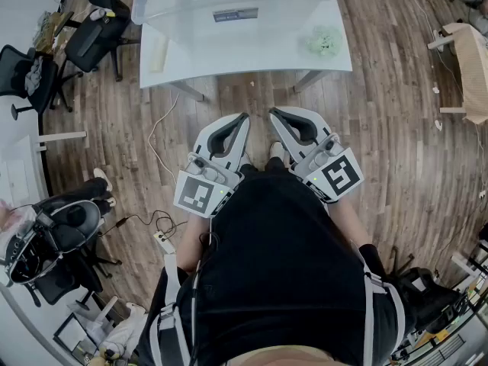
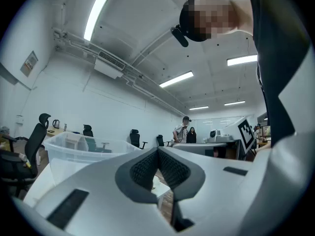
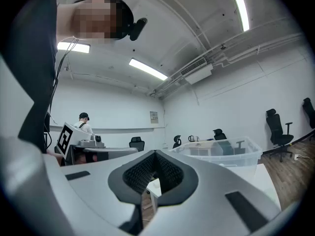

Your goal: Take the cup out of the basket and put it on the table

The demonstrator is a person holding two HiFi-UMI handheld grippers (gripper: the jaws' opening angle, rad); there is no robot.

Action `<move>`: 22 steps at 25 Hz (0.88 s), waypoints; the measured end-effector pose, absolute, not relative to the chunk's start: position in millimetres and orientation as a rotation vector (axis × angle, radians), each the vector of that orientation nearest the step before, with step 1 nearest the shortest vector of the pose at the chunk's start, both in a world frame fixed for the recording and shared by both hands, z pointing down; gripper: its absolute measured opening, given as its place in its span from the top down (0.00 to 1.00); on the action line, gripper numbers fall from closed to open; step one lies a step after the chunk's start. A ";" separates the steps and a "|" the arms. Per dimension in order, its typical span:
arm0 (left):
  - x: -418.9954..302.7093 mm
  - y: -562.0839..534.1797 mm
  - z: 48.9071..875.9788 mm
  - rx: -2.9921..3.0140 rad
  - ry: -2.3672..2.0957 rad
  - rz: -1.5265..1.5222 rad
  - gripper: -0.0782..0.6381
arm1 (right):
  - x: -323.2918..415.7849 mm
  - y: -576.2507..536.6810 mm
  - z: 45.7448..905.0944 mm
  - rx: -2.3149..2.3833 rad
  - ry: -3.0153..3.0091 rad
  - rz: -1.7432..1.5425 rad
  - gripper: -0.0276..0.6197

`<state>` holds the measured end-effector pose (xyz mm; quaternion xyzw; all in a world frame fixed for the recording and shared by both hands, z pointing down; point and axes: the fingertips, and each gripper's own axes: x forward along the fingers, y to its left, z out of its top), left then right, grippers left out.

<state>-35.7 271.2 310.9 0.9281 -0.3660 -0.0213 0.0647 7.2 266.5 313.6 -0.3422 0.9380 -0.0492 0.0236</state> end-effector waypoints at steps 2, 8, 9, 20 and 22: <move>-35.8 271.2 310.7 2.801 -1.109 -0.080 0.87 | 7.7 266.9 313.6 -1.061 2.903 -0.144 0.93; -37.2 271.9 308.8 2.805 -1.106 -0.074 0.87 | 6.6 267.7 311.4 -1.062 2.898 -0.149 0.93; -37.3 271.7 309.1 2.803 -1.107 -0.071 0.87 | 6.8 267.3 311.3 -1.062 2.895 -0.152 0.93; -25.5 273.7 309.6 2.794 -1.129 -0.060 0.87 | 17.6 265.3 314.2 -1.088 2.895 -0.133 0.93; -20.6 271.4 307.9 2.795 -1.140 -0.062 0.87 | 23.9 262.6 313.8 -1.079 2.893 -0.134 0.93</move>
